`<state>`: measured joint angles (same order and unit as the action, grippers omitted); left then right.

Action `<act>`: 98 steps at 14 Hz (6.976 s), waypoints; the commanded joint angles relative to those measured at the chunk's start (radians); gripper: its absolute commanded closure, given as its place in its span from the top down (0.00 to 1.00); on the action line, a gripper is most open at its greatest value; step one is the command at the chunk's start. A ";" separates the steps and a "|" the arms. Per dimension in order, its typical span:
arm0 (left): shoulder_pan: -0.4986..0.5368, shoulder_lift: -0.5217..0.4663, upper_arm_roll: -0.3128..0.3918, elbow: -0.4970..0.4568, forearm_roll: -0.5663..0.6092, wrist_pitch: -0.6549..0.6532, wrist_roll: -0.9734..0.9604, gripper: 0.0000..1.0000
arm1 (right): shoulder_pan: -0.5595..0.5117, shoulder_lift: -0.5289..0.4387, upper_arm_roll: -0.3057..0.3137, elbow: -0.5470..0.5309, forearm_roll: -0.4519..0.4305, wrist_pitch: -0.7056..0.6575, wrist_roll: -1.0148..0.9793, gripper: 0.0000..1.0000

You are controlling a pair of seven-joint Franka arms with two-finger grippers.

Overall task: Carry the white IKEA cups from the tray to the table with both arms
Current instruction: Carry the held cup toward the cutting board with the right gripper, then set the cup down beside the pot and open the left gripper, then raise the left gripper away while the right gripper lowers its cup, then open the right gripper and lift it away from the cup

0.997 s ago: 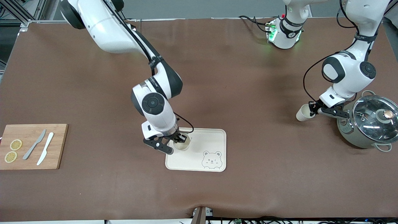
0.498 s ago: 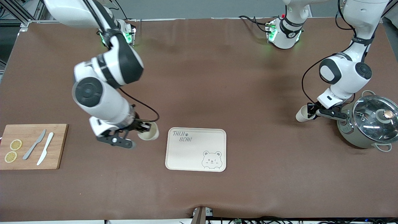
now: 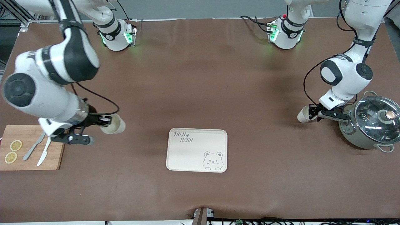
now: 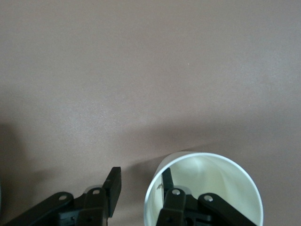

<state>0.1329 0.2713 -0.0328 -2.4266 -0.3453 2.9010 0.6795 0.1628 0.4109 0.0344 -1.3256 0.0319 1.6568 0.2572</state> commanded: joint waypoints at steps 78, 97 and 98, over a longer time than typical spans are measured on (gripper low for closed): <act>-0.041 -0.239 -0.171 0.808 0.308 -1.121 -0.825 1.00 | -0.247 0.174 0.010 -0.409 0.063 0.818 -0.403 1.00; -0.226 -0.262 0.088 0.932 0.305 -1.307 -0.660 1.00 | -0.086 -0.064 0.013 -0.195 0.062 0.187 -0.059 1.00; -0.228 -0.262 0.094 0.937 0.305 -1.307 -0.661 1.00 | -0.086 -0.064 0.015 -0.195 0.062 0.187 -0.059 1.00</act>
<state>-0.0679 0.0121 0.0290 -1.5127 -0.0606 1.6127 0.0043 0.0735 0.3479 0.0528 -1.5283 0.0921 1.8566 0.1760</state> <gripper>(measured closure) 0.000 0.000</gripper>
